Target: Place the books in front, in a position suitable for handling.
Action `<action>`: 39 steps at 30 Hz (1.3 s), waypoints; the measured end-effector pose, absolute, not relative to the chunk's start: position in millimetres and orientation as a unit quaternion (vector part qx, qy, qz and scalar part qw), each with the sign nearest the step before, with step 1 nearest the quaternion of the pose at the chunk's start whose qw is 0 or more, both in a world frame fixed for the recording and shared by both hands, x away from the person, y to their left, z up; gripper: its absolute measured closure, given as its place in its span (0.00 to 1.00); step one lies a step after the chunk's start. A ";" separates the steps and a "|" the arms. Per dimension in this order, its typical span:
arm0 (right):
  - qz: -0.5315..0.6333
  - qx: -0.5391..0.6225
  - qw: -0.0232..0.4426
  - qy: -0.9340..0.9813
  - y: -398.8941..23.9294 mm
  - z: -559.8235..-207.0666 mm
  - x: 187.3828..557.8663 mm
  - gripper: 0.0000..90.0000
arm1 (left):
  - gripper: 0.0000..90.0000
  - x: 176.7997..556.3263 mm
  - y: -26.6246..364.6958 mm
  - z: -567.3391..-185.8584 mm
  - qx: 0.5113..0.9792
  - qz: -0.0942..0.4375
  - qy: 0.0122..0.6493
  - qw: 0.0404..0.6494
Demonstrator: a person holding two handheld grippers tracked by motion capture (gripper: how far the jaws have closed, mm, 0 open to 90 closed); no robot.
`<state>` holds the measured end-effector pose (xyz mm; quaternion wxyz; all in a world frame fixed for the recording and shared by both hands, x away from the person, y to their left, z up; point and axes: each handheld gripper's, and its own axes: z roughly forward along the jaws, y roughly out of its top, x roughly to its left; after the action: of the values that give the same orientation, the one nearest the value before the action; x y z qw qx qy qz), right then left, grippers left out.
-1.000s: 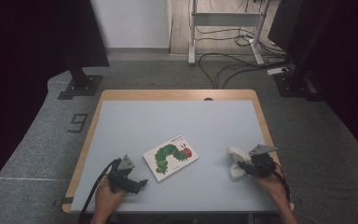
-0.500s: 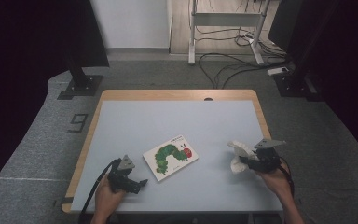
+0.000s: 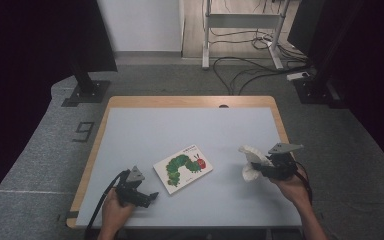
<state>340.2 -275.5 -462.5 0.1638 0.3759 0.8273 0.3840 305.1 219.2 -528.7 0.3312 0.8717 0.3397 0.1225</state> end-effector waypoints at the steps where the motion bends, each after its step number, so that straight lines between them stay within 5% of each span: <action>1: 0.386 0.375 0.163 0.827 -273.3 -462.3 340.9 0.62 | 0.00 305.0 219.1 -528.7 0.872 0.123 0.340 0.331; 39: 0.407 0.302 0.139 0.851 -186.5 -456.6 374.6 0.61 | 0.00 305.1 219.4 -528.5 0.873 0.123 0.338 0.330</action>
<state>374.6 -186.5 -456.6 0.1386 0.3025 0.8508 0.4067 305.1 219.4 -528.5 0.3297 0.8729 0.3381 0.1229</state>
